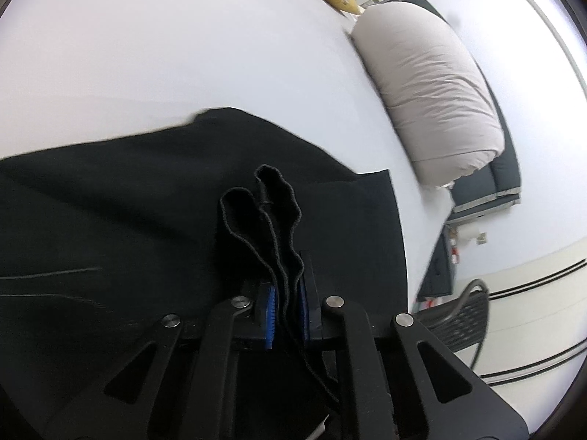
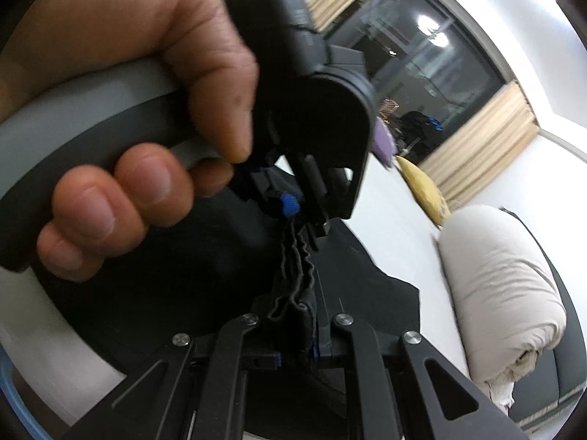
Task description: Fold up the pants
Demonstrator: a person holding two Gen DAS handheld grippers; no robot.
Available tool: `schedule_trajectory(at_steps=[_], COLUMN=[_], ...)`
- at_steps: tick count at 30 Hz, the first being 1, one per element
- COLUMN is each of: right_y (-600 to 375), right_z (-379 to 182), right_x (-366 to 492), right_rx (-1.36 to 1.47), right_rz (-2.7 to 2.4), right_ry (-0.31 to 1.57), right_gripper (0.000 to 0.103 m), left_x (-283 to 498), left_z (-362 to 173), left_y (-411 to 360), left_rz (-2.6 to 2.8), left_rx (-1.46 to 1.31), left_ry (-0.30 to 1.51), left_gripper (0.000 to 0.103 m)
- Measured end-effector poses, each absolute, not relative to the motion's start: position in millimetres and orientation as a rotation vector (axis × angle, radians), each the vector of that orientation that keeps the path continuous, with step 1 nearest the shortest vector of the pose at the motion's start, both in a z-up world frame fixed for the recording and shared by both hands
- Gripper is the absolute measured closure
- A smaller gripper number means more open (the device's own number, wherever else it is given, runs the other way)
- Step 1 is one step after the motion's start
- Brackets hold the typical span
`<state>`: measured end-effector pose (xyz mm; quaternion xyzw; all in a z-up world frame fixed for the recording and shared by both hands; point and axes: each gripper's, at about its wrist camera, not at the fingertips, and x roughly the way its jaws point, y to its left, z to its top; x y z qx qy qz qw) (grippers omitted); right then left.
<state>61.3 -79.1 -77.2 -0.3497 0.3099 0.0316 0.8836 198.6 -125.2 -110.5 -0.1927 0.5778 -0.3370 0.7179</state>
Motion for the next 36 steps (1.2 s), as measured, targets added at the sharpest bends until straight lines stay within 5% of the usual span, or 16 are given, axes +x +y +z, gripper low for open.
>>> schedule_trajectory(at_steps=[14,16,18,20,23,29,36], right_y=[-76,-82,-92,-111,-157,-295,-404], right_z=[-100,-96,-92,-80,-64,-48,-73], right_x=[83,82,74,67,66,115,206], right_rx=[-0.648,-0.591,-0.515,-0.401,-0.113,0.407,0.709], right_rz=[0.17,0.182,0.222,0.286,0.4,0.473,0.524], right_ry=[0.789,0.803,0.818,0.837,0.91,0.924,0.934], right_gripper=[0.085,0.078,0.051,0.042,0.043,0.067,0.069], left_x=[192,191,189,181,169,132,91], left_z=[-142,-146,-139,-124,-104,-82,-137], left_y=[-102,-90,-74,-70,-59,-123,-161], left_rz=[-0.687,-0.676,-0.643,-0.557,-0.419,-0.523,-0.563], left_rx=[-0.433,-0.437,-0.41,-0.351,-0.259,-0.008,0.139], left_ry=[1.282,1.276,1.256,1.205,1.114,0.981,0.993], left_gripper=[0.093,0.092,0.089,0.089,0.089,0.089,0.089])
